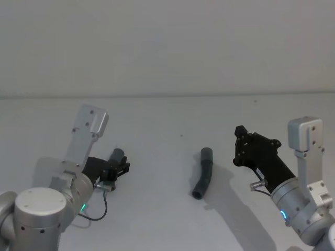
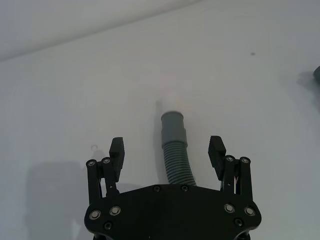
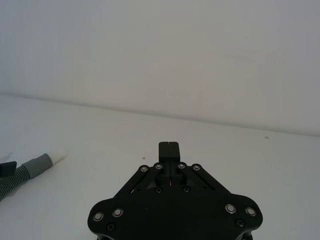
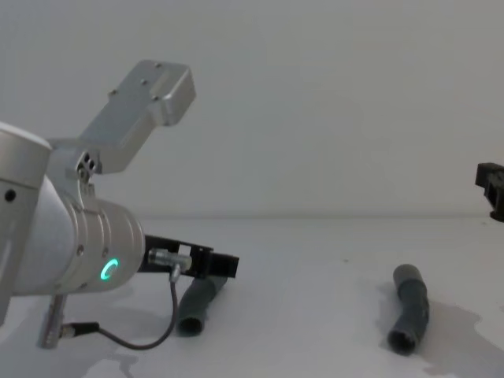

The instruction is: Use both hands to pick up one end of the pipe from the table, align the ends, and insert them.

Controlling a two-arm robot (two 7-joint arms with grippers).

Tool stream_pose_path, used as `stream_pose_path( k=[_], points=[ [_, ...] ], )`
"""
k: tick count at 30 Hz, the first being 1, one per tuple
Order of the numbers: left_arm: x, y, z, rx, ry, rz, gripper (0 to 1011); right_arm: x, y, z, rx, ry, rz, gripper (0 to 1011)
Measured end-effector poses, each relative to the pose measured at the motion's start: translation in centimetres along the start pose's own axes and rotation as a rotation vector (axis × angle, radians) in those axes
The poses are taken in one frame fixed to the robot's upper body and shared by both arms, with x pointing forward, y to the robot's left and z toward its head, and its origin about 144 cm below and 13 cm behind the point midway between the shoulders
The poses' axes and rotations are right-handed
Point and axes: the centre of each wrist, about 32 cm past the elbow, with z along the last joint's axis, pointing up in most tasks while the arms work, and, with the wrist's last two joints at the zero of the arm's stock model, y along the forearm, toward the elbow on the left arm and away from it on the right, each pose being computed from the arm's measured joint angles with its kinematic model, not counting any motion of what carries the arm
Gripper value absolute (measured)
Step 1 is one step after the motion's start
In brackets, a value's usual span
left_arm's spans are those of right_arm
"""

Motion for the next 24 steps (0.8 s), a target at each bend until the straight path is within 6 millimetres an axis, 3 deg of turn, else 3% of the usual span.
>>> stream_pose_path(
  k=[24],
  points=[
    [0.4, -2.5, -0.6, 0.015, 0.027, -0.025, 1001, 0.0, 0.0, 0.0, 0.0, 0.0, 0.0, 0]
  ],
)
